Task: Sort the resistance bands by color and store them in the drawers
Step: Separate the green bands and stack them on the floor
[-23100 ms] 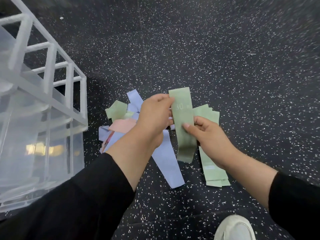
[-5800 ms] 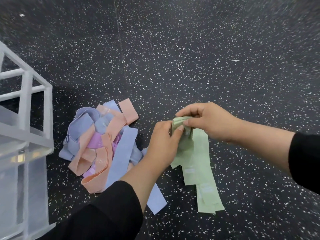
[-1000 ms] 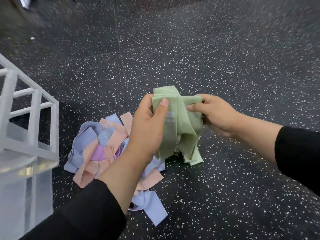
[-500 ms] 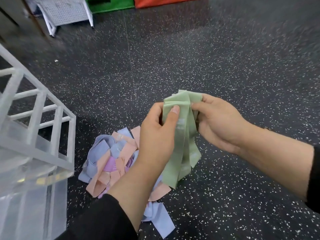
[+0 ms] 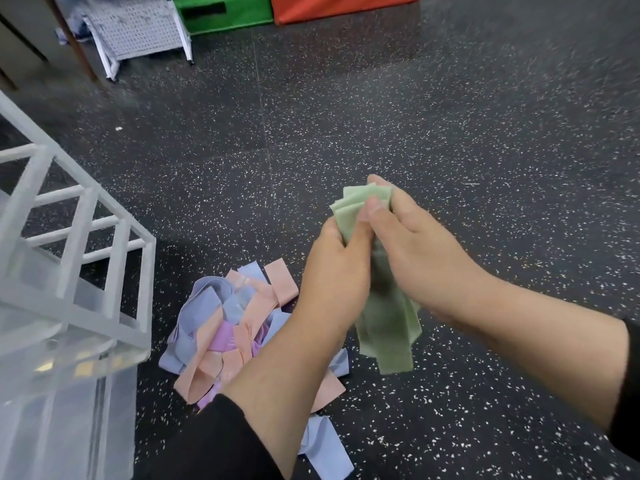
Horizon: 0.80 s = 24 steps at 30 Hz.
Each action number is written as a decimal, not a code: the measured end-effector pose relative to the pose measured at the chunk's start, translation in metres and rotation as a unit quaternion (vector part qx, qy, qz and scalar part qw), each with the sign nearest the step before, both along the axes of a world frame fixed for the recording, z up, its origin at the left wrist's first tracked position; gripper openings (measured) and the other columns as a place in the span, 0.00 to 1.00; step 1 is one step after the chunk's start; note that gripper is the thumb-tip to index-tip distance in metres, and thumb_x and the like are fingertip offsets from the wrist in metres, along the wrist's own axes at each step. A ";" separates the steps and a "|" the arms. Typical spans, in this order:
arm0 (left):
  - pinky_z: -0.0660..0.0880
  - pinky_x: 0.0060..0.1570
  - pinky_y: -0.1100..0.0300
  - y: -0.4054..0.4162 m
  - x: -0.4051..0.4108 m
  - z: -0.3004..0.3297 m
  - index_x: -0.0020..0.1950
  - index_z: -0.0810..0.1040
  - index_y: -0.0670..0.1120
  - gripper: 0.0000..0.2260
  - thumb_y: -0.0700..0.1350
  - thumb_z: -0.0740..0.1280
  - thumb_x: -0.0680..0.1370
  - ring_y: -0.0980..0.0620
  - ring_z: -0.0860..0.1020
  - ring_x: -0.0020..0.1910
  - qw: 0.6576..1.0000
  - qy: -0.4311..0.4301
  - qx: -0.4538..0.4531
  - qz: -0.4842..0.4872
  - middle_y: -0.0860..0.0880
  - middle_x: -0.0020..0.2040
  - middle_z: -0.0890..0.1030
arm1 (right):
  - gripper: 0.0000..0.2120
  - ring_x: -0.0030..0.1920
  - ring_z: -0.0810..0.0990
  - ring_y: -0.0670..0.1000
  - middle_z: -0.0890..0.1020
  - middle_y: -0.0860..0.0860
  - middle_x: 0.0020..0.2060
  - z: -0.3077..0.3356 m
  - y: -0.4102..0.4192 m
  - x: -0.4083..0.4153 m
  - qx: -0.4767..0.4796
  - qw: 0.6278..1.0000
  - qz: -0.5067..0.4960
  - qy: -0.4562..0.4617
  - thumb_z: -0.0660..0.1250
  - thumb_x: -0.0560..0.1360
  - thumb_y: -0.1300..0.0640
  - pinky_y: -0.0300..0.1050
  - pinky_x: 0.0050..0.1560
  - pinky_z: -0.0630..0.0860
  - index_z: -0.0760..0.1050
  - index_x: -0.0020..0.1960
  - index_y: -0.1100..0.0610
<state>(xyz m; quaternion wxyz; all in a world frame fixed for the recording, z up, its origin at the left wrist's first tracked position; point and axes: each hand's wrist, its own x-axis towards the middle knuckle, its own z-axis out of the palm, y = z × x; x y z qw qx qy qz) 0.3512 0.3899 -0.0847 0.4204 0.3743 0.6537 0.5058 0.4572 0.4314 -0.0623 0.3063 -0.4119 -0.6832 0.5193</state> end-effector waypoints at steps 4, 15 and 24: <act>0.74 0.39 0.57 0.003 -0.002 0.005 0.48 0.80 0.49 0.08 0.52 0.66 0.81 0.59 0.75 0.35 0.994 0.073 0.077 0.035 0.51 0.40 0.84 | 0.18 0.70 0.65 0.29 0.64 0.35 0.72 -0.006 0.004 0.002 0.046 0.998 0.007 -0.031 0.56 0.84 0.46 0.29 0.71 0.61 0.63 0.74 0.44; 0.82 0.56 0.42 0.022 0.004 0.040 0.64 0.76 0.41 0.14 0.50 0.62 0.85 0.44 0.85 0.49 0.962 -0.246 0.110 0.046 0.38 0.51 0.86 | 0.30 0.55 0.79 0.33 0.81 0.35 0.57 -0.033 0.021 0.009 -0.002 0.998 0.064 0.000 0.70 0.75 0.43 0.34 0.56 0.74 0.64 0.74 0.46; 0.81 0.37 0.54 0.050 0.002 0.045 0.64 0.77 0.39 0.18 0.51 0.59 0.86 0.46 0.85 0.39 0.971 -0.215 0.089 0.051 0.40 0.44 0.86 | 0.13 0.44 0.85 0.45 0.88 0.49 0.45 -0.047 0.021 0.030 -0.129 0.986 0.073 0.081 0.77 0.71 0.58 0.37 0.44 0.79 0.80 0.55 0.56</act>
